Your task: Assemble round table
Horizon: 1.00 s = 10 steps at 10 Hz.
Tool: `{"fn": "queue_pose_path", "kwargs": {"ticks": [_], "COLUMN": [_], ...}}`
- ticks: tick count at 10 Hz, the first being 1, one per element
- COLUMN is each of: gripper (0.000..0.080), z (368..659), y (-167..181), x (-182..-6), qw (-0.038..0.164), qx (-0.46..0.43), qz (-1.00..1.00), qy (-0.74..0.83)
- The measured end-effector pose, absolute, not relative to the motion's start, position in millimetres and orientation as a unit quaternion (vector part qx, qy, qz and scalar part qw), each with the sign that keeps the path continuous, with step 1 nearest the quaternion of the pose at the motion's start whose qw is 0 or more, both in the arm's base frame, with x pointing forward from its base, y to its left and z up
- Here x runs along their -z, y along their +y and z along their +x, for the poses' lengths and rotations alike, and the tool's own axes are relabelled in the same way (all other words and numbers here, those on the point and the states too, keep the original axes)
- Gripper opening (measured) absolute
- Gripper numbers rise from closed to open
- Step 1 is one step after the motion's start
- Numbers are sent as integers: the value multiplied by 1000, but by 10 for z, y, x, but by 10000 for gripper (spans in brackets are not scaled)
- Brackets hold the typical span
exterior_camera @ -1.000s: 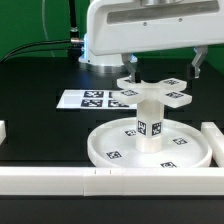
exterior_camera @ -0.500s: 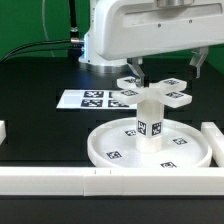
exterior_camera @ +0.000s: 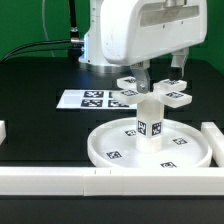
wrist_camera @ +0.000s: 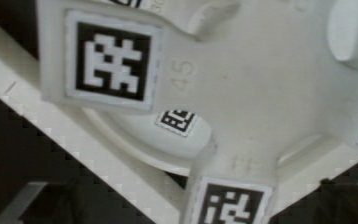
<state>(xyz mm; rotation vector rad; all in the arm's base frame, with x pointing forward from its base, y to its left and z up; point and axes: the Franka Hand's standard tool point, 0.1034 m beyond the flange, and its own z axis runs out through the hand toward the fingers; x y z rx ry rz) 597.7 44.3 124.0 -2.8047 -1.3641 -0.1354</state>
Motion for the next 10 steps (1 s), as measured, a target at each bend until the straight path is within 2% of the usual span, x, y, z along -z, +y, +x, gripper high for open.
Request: {"fn": "queue_pose_path", "kwargs": {"ticks": [1, 6, 10], "gripper": [648, 648, 648], "z": [5997, 5989, 5885], "y": [440, 374, 378], "x": [-1253, -1231, -1238], "qw": [1, -11, -11], "qx": [42, 30, 28], "qz": [-874, -790, -776], "qy": [-485, -613, -630]}}
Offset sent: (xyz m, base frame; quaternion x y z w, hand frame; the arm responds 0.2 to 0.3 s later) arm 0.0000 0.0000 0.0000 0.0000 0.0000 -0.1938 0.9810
